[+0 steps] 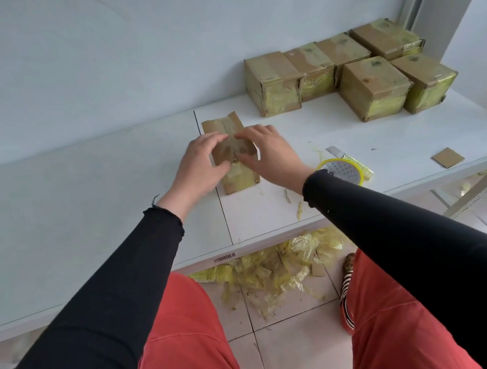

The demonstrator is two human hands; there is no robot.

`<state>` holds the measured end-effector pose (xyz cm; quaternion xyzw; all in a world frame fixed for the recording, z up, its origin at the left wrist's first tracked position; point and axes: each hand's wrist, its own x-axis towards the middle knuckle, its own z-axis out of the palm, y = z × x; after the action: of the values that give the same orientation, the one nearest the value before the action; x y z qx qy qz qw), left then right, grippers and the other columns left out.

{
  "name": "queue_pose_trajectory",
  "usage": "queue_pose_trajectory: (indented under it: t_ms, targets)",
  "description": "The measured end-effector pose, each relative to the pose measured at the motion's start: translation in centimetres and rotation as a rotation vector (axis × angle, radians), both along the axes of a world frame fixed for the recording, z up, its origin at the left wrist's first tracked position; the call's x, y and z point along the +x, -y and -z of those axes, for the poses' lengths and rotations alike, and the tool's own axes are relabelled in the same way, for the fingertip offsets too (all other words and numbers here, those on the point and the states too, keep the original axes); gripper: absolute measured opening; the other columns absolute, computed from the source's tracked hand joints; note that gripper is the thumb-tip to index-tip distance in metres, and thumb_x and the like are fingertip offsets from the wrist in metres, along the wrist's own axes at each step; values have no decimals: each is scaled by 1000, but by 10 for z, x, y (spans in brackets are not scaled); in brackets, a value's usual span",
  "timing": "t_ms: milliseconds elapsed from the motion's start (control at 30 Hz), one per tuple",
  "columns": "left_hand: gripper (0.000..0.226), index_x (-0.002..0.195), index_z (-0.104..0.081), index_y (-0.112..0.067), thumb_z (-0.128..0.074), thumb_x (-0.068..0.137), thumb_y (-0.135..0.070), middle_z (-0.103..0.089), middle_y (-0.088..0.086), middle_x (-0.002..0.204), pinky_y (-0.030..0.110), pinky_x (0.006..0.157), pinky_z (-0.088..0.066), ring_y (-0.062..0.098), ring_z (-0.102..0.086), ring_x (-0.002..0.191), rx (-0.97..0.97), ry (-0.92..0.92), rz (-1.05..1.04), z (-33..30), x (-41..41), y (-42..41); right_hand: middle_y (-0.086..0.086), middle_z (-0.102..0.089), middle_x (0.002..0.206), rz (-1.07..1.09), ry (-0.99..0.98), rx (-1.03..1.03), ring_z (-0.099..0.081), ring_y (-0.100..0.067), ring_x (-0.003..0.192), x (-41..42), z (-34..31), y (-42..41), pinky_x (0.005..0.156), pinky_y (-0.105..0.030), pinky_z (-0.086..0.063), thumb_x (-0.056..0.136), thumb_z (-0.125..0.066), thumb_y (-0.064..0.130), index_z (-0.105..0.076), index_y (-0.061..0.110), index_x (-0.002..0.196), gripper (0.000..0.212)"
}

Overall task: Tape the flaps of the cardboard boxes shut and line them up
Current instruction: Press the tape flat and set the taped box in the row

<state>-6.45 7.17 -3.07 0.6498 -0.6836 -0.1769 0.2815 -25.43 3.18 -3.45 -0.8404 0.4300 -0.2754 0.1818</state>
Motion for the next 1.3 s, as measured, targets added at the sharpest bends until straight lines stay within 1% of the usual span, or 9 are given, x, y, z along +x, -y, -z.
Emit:
queue_pose_trajectory:
  t_ms: [333, 467, 600, 800, 933, 1000, 1133, 1200, 1300]
  targets:
    - [92, 159, -34, -18, -84, 82, -22, -19, 5, 169, 33, 124, -18, 22, -13, 157, -47, 101, 73, 36, -2, -8, -2, -51, 144, -20, -12, 25, -48, -28, 119, 0, 17, 3, 100, -38, -45, 90, -69, 21, -60, 15, 136, 47]
    - [67, 153, -45, -24, -62, 90, -38, -29, -3, 164, 28, 121, -16, 12, -17, 152, -42, -24, 45, 30, 0, -3, -3, -49, 143, -27, -92, -38, -49, -28, 115, -1, 20, 3, 94, -42, -47, 88, -71, 20, -57, 14, 135, 50]
    - [43, 141, -58, -24, -61, 99, -33, -46, -4, 148, 28, 113, -29, 14, -31, 141, -135, 70, 46, 26, 3, 4, -1, -43, 148, -29, -137, -35, -46, -27, 120, -1, 26, 1, 90, -42, -50, 87, -73, 17, -51, 14, 139, 56]
    - [52, 142, -55, -23, -69, 94, -36, -44, -1, 147, 33, 105, -41, 20, -34, 135, -172, 221, 112, 32, 10, 6, 8, -45, 147, -28, -19, 0, -52, -19, 122, -8, 25, 5, 88, -39, -53, 95, -65, 37, -58, 21, 134, 43]
    - [60, 140, -53, -21, -78, 87, -32, -41, 2, 149, 40, 102, -49, 24, -33, 137, -165, 259, 87, 33, 7, 5, 7, -45, 141, 11, -132, -74, -51, -20, 113, 2, 26, 6, 71, -35, -51, 88, -75, 40, -55, 22, 130, 50]
    - [69, 141, -51, -16, -83, 80, -26, -36, 7, 157, 47, 112, -42, 29, -30, 146, -125, 306, 93, 33, 3, 6, 5, -44, 141, 14, -206, -102, -50, -22, 112, 3, 29, 7, 68, -39, -53, 83, -80, 33, -51, 20, 130, 56]
    - [77, 147, -43, -16, -80, 82, -37, -24, 9, 169, 47, 128, -7, 26, -14, 158, -56, 386, 114, 28, -3, 0, 7, -48, 142, -49, -298, -165, -55, -24, 115, -6, 22, 15, 79, -42, -53, 86, -76, 17, -51, 25, 133, 54]
    - [74, 147, -45, -21, -65, 84, -55, -36, 6, 161, 52, 126, -9, 28, -28, 150, -49, 475, 54, 21, -9, -13, 9, -54, 144, -99, -337, -215, -54, -24, 124, -17, 15, 22, 94, -41, -49, 90, -70, 13, -55, 27, 134, 49]
    - [60, 137, -58, -28, -40, 89, -60, -57, -3, 123, 49, 112, -30, 26, -47, 118, -177, 590, -1, 11, -23, -37, 10, -59, 145, -162, -367, -277, -47, -23, 138, -30, 7, 28, 106, -41, -42, 97, -54, 7, -63, 27, 132, 41]
